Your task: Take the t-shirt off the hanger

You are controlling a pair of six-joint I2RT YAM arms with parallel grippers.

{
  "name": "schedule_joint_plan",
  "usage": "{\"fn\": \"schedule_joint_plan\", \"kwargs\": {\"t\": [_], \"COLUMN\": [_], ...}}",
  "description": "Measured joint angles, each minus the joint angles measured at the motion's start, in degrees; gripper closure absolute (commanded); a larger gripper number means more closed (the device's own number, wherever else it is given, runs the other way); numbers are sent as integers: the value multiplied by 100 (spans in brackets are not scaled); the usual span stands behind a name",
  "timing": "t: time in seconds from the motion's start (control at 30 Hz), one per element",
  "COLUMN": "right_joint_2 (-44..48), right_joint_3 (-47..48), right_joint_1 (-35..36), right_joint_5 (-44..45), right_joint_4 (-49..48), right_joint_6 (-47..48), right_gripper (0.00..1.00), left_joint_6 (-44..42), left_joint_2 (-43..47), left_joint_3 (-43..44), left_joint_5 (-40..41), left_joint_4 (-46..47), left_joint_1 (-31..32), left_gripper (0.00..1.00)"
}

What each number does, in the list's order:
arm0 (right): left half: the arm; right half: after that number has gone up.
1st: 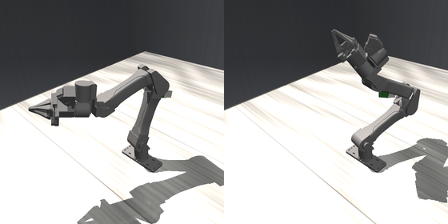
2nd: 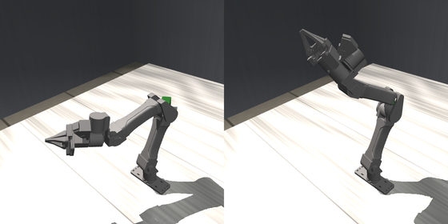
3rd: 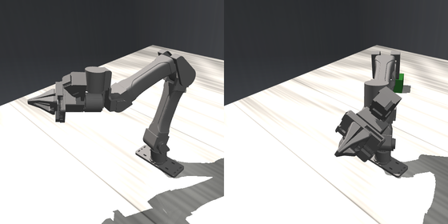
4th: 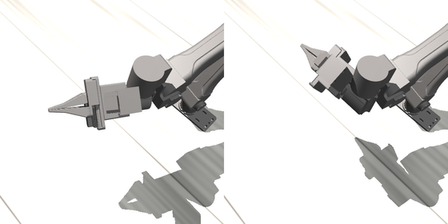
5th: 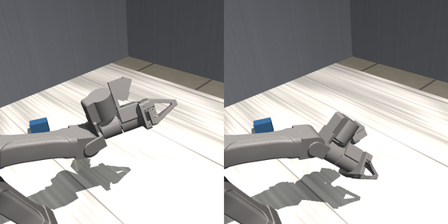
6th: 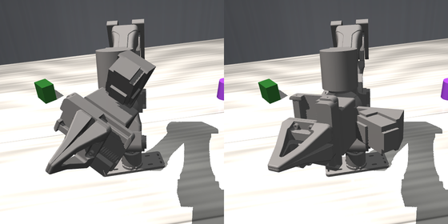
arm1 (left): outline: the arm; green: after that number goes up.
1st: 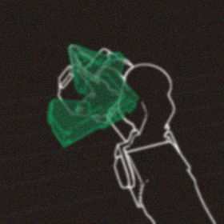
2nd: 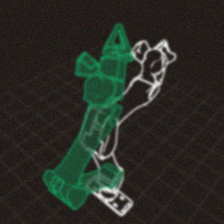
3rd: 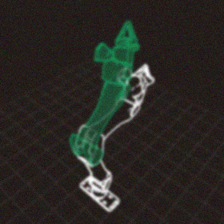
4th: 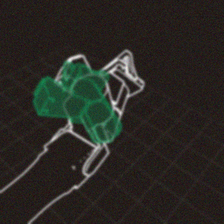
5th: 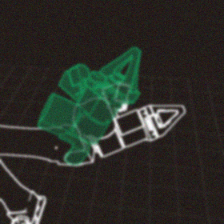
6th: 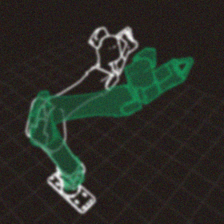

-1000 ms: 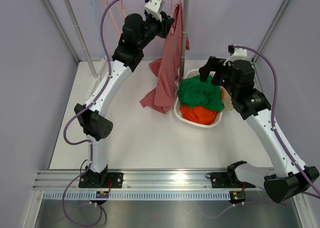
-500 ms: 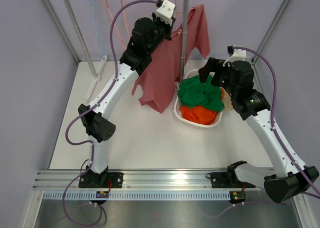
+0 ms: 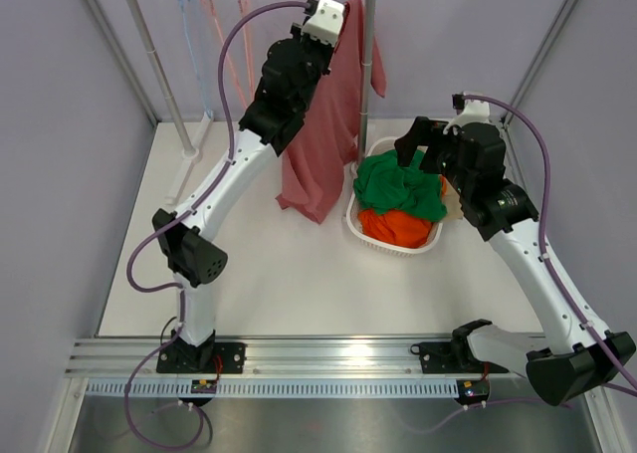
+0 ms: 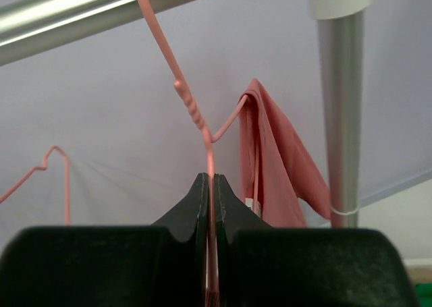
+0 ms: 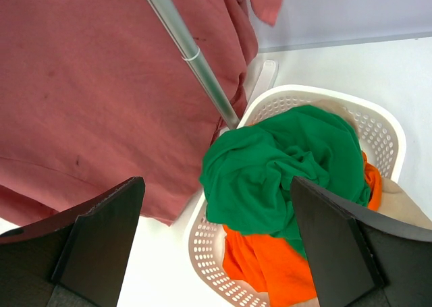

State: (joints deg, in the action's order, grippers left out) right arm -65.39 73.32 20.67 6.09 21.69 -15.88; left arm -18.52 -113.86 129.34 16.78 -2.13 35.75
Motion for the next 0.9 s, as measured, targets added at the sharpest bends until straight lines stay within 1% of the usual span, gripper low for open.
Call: {"fn": "schedule_joint_plan", "kwargs": {"t": [0.13,0.3,0.4,0.57,0.67,0.77,0.9], "right_joint_2": [35,85,96,127,184,343,634], "right_joint_3": [-52,-122,-136,-136,-173,-361,-702], "right_joint_1": [0,0,0,0,0,35,323], "right_joint_5": [-35,-83,-85,-177,-468,-850,-1143], "right_joint_4": [-7,-11,-17,-48,-129,-302,-446], "right_joint_6": [-2,15,33,33,39,122,308], "right_gripper": [1,0,0,1,0,1,1], "left_joint_6": [-114,-345,-463,-280,-236,-170,17], "left_joint_2": [306,1088,1727,2503,3010,3440,3624], "left_joint_3": [-396,-1272,-1832,-2050,-2599,-3287,-3888], "left_joint_5": [472,1003,1091,1150,1445,1956,2430], "left_joint_4": [275,839,1169,1246,1478,1692,1722], "left_joint_1": [0,111,282,411,503,719,1005], "left_gripper": [100,100,100,100,100,100,100]}}
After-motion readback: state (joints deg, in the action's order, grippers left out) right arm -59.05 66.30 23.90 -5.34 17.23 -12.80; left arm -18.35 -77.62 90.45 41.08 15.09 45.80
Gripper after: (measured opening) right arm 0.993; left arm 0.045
